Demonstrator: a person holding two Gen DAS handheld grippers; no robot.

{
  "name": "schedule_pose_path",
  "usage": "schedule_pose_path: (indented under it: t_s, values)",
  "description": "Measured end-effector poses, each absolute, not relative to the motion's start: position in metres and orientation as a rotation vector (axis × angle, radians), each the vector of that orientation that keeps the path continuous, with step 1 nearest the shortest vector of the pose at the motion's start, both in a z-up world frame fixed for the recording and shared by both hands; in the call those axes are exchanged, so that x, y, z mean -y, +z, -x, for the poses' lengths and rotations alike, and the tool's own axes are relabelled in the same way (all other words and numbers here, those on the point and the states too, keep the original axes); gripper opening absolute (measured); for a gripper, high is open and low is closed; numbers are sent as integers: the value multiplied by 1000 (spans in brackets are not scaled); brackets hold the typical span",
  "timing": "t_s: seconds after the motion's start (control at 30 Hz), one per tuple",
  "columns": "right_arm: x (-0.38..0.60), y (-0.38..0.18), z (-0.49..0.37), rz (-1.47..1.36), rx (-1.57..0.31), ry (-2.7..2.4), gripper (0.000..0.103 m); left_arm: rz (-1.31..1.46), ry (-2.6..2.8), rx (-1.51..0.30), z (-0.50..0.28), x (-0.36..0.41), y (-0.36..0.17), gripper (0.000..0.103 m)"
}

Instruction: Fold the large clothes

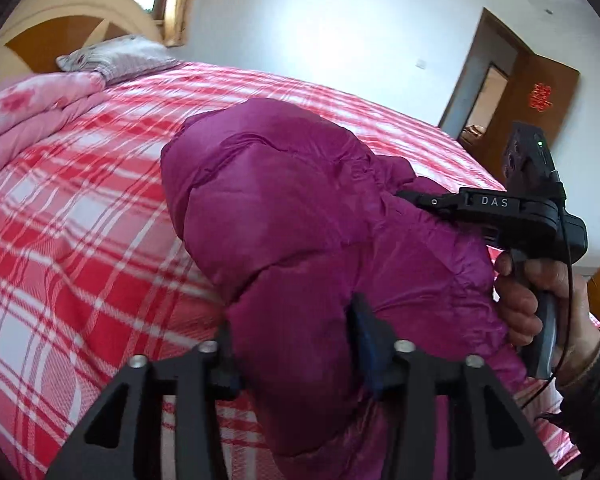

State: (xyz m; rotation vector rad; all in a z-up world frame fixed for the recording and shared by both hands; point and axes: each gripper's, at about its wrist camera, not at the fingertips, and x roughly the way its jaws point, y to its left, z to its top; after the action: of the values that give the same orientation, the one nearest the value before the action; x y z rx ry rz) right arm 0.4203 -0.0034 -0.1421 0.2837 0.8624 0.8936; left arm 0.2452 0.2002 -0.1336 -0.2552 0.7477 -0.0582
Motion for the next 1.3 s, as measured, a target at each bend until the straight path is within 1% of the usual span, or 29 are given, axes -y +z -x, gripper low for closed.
schedule_pose_path:
  t_s: [0.07,0.1,0.2,0.37,0.53,0.6,0.63,0.67,0.73,0.8,0.83,0.87,0.93,1.0,1.13,1.2,1.3]
  values:
    - [1,-150,-423,-271,-884,883,14,260,-50,-748,-242,-203,-138,57]
    - [1,-152,-424,-267,-891,881,15,260,-47,-747,-243,-204,-139,61]
    - [2,-160,-427,-255,-915,867,15,266,-38,-747,-244,-205,-142,66]
    - [1,-172,-430,-261,-940,855,15,268,-25,-745,-245,-207,-148,72]
    - [-2,-173,-430,-248,-942,846,16,274,-15,-745,-244,-207,-151,74]
    - [-4,-174,-431,-243,-949,841,17,269,-2,-745,-243,-207,-151,78]
    - [-4,-175,-432,-246,-958,838,18,269,6,-747,-242,-207,-150,78]
    - [-4,-176,-433,-250,-961,834,21,267,17,-750,-241,-207,-148,78]
    - [1,-172,-431,-246,-948,814,32,223,65,-744,-234,-203,-135,78]
    - [8,-163,-425,-221,-908,767,59,170,107,-702,-223,-198,-116,78]
    - [14,-155,-421,-210,-880,745,63,154,114,-666,-214,-196,-104,78]
    - [21,-145,-413,-208,-843,729,66,148,114,-638,-208,-194,-95,78]
    - [37,-124,-396,-193,-777,685,69,147,117,-586,-192,-192,-72,81]
    - [46,-108,-378,-168,-724,640,77,149,122,-567,-183,-192,-60,83]
    - [56,-79,-332,-119,-636,594,83,149,105,-515,-162,-185,-36,83]
    - [57,-68,-310,-118,-602,589,91,144,88,-487,-152,-180,-27,83]
    - [55,-56,-285,-133,-575,615,93,137,73,-473,-145,-177,-17,84]
